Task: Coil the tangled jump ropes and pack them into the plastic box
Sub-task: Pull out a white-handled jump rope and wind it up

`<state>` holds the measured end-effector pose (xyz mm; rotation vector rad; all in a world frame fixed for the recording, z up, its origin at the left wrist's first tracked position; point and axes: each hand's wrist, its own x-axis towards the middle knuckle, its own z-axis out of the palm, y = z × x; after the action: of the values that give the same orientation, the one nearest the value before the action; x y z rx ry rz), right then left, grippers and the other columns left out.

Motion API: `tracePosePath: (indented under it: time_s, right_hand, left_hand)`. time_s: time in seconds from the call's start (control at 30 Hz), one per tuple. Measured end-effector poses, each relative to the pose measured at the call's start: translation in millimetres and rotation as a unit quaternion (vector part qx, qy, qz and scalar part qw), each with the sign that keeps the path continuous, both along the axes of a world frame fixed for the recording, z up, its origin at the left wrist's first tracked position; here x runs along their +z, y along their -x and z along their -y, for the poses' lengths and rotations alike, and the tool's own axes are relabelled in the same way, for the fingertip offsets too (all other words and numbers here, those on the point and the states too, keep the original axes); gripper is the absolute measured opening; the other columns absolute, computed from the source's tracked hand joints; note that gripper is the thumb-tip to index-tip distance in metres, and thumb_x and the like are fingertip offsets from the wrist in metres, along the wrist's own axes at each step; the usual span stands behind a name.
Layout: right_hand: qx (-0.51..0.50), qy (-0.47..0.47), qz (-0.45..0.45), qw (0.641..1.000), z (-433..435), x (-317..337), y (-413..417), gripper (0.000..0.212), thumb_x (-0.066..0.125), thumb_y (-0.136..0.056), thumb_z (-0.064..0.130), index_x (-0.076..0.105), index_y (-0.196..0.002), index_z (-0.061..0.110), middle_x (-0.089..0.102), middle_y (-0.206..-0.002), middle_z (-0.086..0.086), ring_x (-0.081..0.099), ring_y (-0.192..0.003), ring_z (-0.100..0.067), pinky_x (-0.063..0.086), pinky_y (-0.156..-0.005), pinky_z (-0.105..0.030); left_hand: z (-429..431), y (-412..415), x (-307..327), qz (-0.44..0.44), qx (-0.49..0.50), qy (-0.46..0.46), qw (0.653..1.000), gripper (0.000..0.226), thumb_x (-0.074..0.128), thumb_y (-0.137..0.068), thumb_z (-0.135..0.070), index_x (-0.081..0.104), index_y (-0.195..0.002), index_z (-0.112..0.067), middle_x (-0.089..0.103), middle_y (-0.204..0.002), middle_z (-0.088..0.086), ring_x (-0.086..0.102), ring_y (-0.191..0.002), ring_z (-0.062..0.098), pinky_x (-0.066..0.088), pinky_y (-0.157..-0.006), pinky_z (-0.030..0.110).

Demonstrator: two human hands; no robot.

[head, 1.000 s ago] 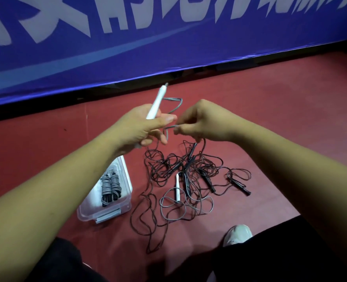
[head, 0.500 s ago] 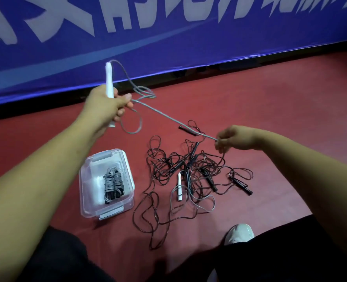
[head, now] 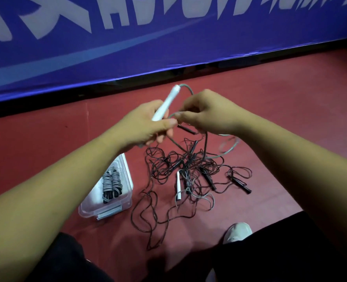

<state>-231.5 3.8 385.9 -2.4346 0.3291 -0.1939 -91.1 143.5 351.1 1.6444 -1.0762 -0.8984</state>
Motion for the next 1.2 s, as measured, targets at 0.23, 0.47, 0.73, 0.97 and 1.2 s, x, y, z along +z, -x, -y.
tracePosePath:
  time_s: [0.23, 0.47, 0.73, 0.97, 1.2]
  right_hand:
    - [0.007, 0.001, -0.247, 0.969, 48, -48, 30, 0.029, 0.057, -0.099, 0.036, 0.068, -0.079, 0.018, 0.073, -0.08, 0.006, 0.065, -0.078, -0.011, 0.052, -0.089, -0.036]
    - [-0.055, -0.079, -0.04, 0.995, 39, -31, 25, 0.029, 0.058, -0.1, 0.027, 0.071, -0.084, 0.006, 0.075, -0.084, -0.008, 0.07, -0.091, -0.029, 0.051, -0.098, -0.045]
    - [-0.089, -0.148, 0.013, 0.985, 30, -12, 33, 0.02, 0.062, -0.098, 0.022, 0.073, -0.091, 0.007, 0.047, -0.056, -0.002, 0.044, -0.05, -0.018, 0.036, -0.048, -0.026]
    - [-0.019, -0.105, 0.02, 0.994, -3, 2, 14, 0.022, 0.061, -0.098, 0.022, 0.071, -0.083, 0.009, 0.048, -0.052, -0.005, 0.04, -0.043, -0.014, 0.033, -0.042, -0.022]
    - [-0.024, -0.212, -0.142, 0.966, 39, -29, 29, 0.023, 0.052, -0.102, 0.02, 0.061, -0.084, 0.008, 0.055, -0.078, -0.013, 0.067, -0.076, -0.026, 0.054, -0.076, -0.036]
  left_hand:
    - [-6, -25, 4, 0.002, 0.164, 0.056, 0.985, 0.029, 0.062, -0.095, -0.01, 0.04, -0.079, -0.021, 0.062, -0.061, 0.0, 0.038, -0.04, 0.01, 0.024, -0.035, 0.016]
    - [-5, -55, -10, -0.044, 0.319, 0.033, 0.946, 0.027, 0.059, -0.097, -0.012, 0.039, -0.08, -0.019, 0.064, -0.071, 0.005, 0.038, -0.035, 0.006, 0.025, -0.035, 0.014]
    - [-11, -51, -13, 0.129, 0.309, 0.001, 0.942, 0.037, 0.076, -0.084, -0.03, 0.04, -0.079, -0.022, 0.06, -0.072, 0.004, 0.044, -0.046, 0.018, 0.035, -0.043, 0.026]
    - [1, 4, 1, -0.024, 0.027, 0.016, 0.999, 0.028, 0.067, -0.092, -0.031, 0.043, -0.086, -0.02, 0.071, -0.072, 0.009, 0.04, -0.04, 0.018, 0.025, -0.04, 0.021]
    - [-1, -30, -2, 0.049, 0.211, 0.064, 0.974, 0.029, 0.064, -0.095, -0.02, 0.038, -0.081, -0.021, 0.057, -0.059, 0.002, 0.034, -0.038, 0.013, 0.025, -0.037, 0.019]
